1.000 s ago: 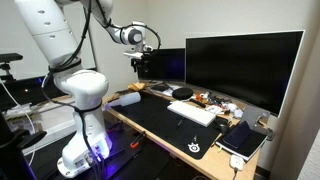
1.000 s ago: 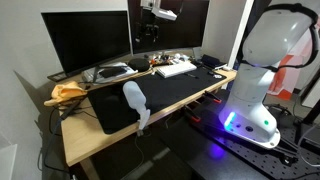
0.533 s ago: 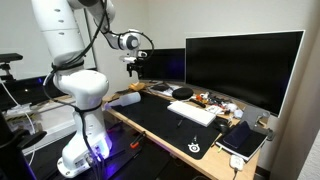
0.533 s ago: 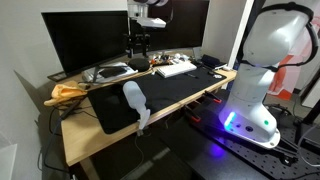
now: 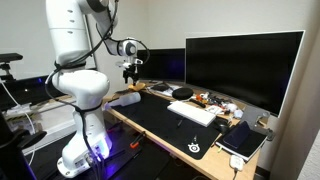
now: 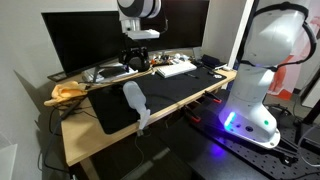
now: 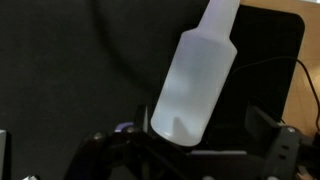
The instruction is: Set the spray bottle upright on the table
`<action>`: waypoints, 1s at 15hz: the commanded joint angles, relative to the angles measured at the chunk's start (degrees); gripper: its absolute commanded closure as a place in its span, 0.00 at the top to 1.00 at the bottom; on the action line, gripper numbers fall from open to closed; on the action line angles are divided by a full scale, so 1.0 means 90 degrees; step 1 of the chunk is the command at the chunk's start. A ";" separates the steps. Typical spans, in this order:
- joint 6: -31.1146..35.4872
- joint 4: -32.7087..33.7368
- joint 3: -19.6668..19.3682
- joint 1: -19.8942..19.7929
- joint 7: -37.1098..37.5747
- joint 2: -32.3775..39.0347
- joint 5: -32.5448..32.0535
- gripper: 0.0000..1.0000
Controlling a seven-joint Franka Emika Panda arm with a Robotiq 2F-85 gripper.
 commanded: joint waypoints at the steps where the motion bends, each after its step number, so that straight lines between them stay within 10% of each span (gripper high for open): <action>1: -0.0107 0.0023 -0.0010 0.0063 0.0004 0.0045 -0.0010 1.00; 15: 0.0130 -0.0732 0.0561 0.0711 0.1010 -0.0268 0.0227 1.00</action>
